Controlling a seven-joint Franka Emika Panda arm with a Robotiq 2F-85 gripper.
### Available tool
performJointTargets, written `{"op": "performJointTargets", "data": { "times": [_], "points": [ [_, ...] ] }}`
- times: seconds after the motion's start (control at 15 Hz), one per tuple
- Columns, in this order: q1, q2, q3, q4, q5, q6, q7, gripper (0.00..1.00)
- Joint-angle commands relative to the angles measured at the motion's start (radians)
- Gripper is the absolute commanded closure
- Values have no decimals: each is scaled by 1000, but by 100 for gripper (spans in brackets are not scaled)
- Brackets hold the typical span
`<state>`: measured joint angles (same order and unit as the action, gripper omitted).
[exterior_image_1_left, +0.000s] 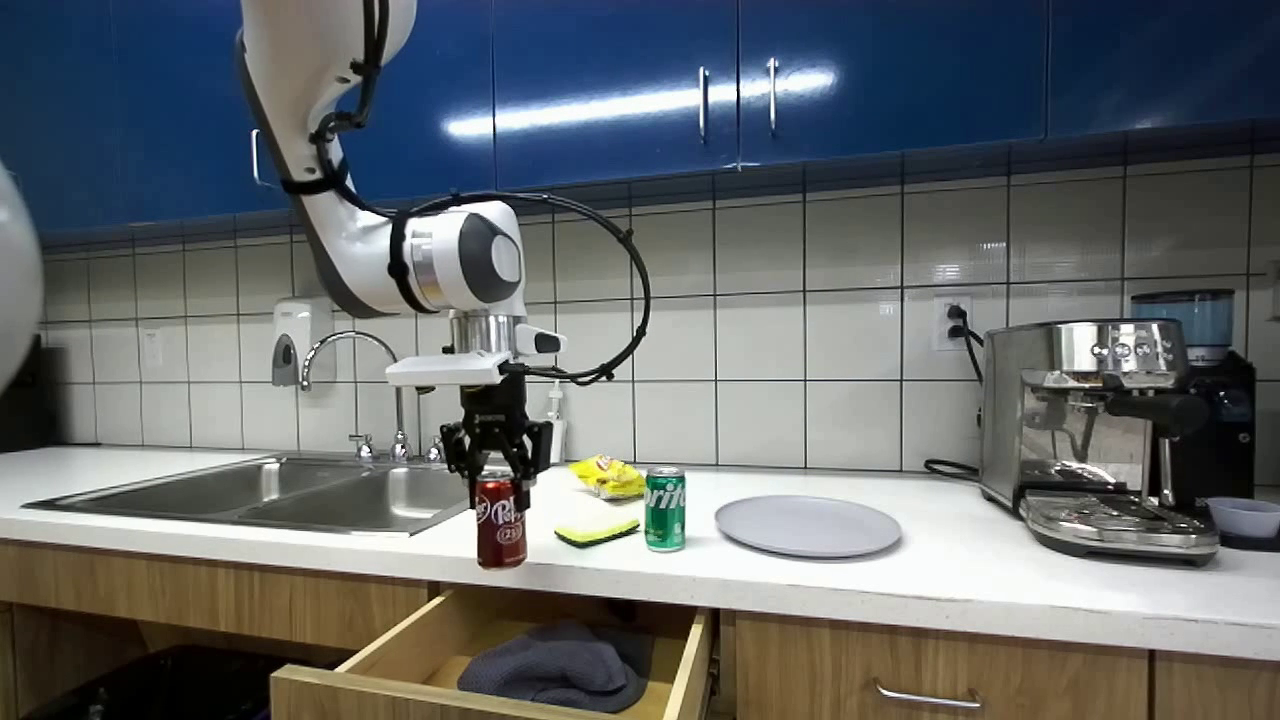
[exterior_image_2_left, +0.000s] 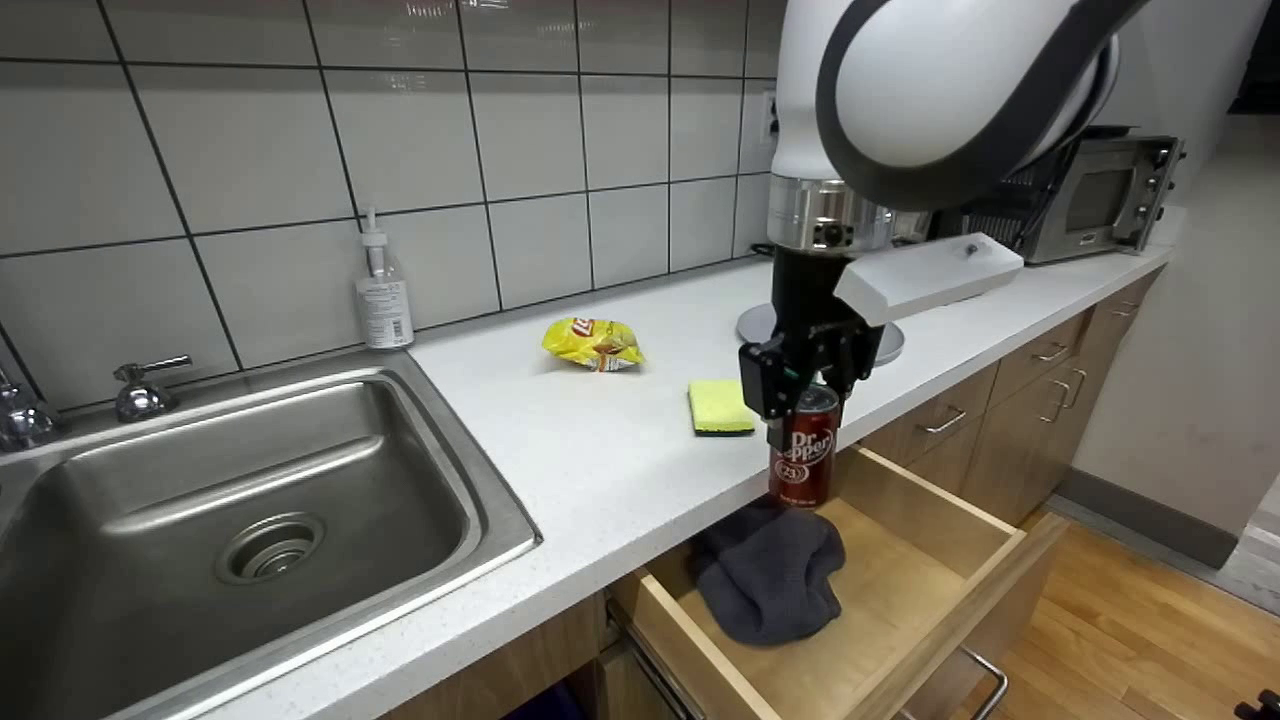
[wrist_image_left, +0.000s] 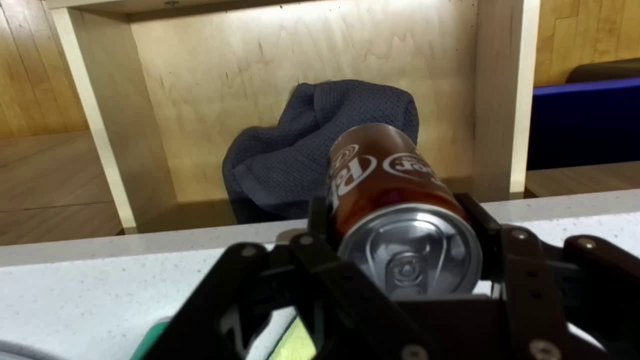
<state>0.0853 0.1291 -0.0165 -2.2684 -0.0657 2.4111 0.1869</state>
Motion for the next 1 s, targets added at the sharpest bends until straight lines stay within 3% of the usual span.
{"op": "performJointTargets", "data": {
  "times": [0.0, 0.47, 0.93],
  "points": [
    [-17, -36, -3, -89, -46, 69, 33, 62],
    [-25, 13, -18, -141, -51, 152, 42, 62],
    [-22, 94, -34, -129, -49, 164, 62, 62]
  ]
}}
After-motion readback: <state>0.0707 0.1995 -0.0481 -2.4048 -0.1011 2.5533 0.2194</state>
